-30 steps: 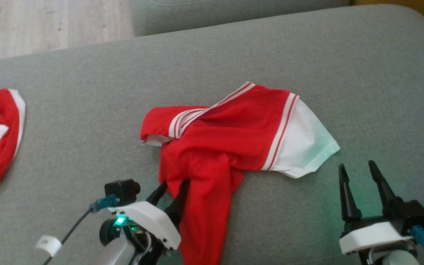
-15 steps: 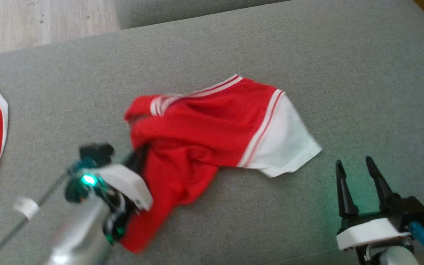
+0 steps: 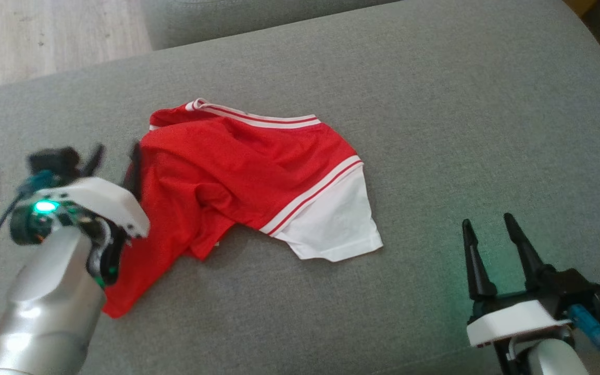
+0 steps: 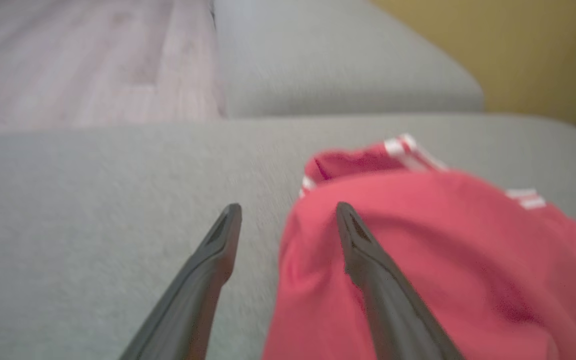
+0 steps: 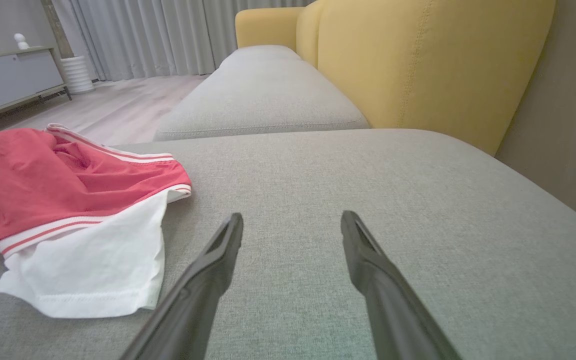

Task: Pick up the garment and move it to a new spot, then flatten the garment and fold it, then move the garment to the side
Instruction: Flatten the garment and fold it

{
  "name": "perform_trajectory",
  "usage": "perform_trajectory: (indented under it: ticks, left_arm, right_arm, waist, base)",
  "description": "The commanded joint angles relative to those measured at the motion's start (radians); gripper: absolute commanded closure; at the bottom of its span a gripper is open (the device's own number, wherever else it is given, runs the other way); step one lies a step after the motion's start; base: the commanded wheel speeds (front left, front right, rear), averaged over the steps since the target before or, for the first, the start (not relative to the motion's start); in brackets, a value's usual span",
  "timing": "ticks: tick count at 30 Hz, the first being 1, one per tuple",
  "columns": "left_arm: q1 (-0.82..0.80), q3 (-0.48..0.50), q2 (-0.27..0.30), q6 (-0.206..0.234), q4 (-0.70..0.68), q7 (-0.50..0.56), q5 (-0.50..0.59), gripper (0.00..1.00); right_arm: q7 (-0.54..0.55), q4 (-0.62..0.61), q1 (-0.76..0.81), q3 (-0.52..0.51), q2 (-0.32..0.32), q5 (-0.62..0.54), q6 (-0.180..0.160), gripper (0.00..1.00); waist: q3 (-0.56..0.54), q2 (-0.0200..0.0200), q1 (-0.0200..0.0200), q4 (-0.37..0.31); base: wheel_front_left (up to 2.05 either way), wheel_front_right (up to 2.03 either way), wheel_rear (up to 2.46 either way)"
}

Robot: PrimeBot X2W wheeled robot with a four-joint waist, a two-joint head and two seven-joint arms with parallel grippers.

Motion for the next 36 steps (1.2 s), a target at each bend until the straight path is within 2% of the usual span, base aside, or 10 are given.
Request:
perform_trajectory:
  ticks: [1, 4, 6, 12, 17, 20, 26, 30, 36]
  left_arm:
    - [-0.036, 0.058, 0.048, 0.017, -0.038, -0.050, 0.003, 0.00]
    - [0.010, 0.094, 0.053, 0.061, -0.110, -0.200, 0.018, 0.00]
    - [0.071, 0.117, 0.045, 0.091, -0.179, -0.245, 0.021, 0.00]
    - [0.354, 0.196, -0.004, 0.188, -0.489, -0.269, 0.099, 0.00]
    - [0.575, 0.281, -0.065, 0.208, -0.667, -0.270, 0.266, 0.00]
    - [0.656, 0.332, -0.119, 0.181, -0.709, -0.270, 0.342, 0.00]
    - [0.740, 0.414, -0.204, 0.074, -0.717, -0.270, 0.482, 0.00]
    - [0.763, 0.458, -0.236, 0.025, -0.705, -0.270, 0.541, 0.00]
    - [0.765, 0.505, -0.258, -0.016, -0.702, -0.270, 0.579, 0.00]
  right_arm:
    - [-0.014, -0.034, -0.015, 0.014, -0.006, 0.005, 0.007, 0.00]
    - [-0.014, -0.059, -0.008, -0.009, -0.006, 0.009, 0.007, 0.00]
    - [-0.014, -0.079, -0.005, -0.025, -0.006, 0.010, 0.007, 0.00]
    - [-0.014, -0.130, -0.009, -0.060, -0.006, 0.000, 0.007, 0.00]
    - [-0.014, -0.144, -0.007, -0.084, -0.006, -0.015, 0.007, 0.00]
    - [-0.014, -0.136, 0.000, -0.091, -0.006, -0.024, 0.007, 0.00]
    - [-0.014, -0.075, 0.022, -0.094, -0.006, -0.021, 0.007, 0.00]
    - [-0.014, -0.043, 0.034, -0.083, -0.006, -0.013, 0.007, 0.00]
    - [-0.014, -0.028, 0.037, -0.066, -0.006, -0.005, 0.007, 0.00]
  waist:
    - [-0.004, 0.0000, 0.0000, 0.005]
    - [-0.019, 0.0000, 0.0000, 0.023]
    - [-0.031, 0.0000, 0.0000, 0.039]
    - [-0.061, 0.0000, 0.0000, 0.092]
    - [-0.078, 0.0000, 0.0000, 0.133]
    - [-0.090, 0.0000, 0.0000, 0.150]
    - [-0.101, 0.0000, 0.0000, 0.165]
    - [-0.105, 0.0000, 0.0000, 0.164]
    - [-0.111, 0.0000, 0.0000, 0.162]
  base:
    - [0.00, 0.00, 0.00]
    - [0.00, 0.00, 0.00]
    - [0.00, 0.00, 0.00]
    - [0.00, 0.00, 0.00]
    - [0.00, 0.00, 0.00]
    - [0.00, 0.00, 0.00]
    - [0.00, 0.00, 0.00]
    - [0.00, 0.00, 0.00]
    - [0.00, 0.00, 0.00]
